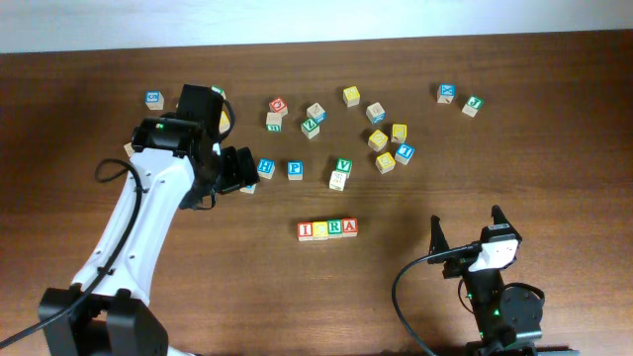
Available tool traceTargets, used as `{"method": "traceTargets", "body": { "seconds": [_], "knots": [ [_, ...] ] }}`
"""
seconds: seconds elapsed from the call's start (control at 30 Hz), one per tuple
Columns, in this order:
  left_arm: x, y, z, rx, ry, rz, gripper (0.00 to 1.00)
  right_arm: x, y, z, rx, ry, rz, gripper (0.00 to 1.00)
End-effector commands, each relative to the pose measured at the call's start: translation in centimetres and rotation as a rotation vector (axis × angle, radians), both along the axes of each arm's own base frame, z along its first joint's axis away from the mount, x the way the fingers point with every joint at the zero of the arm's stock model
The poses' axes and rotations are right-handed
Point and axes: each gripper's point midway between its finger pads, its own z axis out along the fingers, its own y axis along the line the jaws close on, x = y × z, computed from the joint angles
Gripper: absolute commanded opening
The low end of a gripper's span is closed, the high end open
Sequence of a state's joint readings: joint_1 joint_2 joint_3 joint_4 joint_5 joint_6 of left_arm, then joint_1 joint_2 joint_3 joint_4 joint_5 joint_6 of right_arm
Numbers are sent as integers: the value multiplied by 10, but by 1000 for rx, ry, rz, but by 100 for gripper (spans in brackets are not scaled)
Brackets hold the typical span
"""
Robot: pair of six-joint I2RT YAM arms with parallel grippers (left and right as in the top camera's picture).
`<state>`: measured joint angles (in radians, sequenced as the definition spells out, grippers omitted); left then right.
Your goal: Spell out ICRA
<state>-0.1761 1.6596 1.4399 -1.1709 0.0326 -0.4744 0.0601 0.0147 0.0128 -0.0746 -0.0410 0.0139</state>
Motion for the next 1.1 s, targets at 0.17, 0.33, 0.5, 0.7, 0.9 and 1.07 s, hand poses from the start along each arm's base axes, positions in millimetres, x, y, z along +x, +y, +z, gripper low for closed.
{"method": "traceTargets", "body": {
  "seconds": [0.17, 0.33, 0.5, 0.7, 0.9, 1.07],
  "knots": [
    [8, -2, 34, 29, -232, -259, 99, 0, -4, -2, -7, -1, -16, 98],
    [-8, 21, 43, 42, -310, -222, 99, 0, -3, -2, -7, -1, -16, 98],
    [-43, 42, 41, 25, -446, -221, 99, 0, -4, -2, -7, -1, -16, 98],
    [-78, 47, 54, 51, -628, -202, 99, 0, -4, -2, -7, -1, -16, 99],
    [-91, 42, 62, 26, -693, -215, 99, 0, -4, -2, -7, -1, -16, 98],
    [-109, 49, 95, 64, -845, -192, 99, 0, -4, -2, -7, -1, -16, 98]
  ]
}}
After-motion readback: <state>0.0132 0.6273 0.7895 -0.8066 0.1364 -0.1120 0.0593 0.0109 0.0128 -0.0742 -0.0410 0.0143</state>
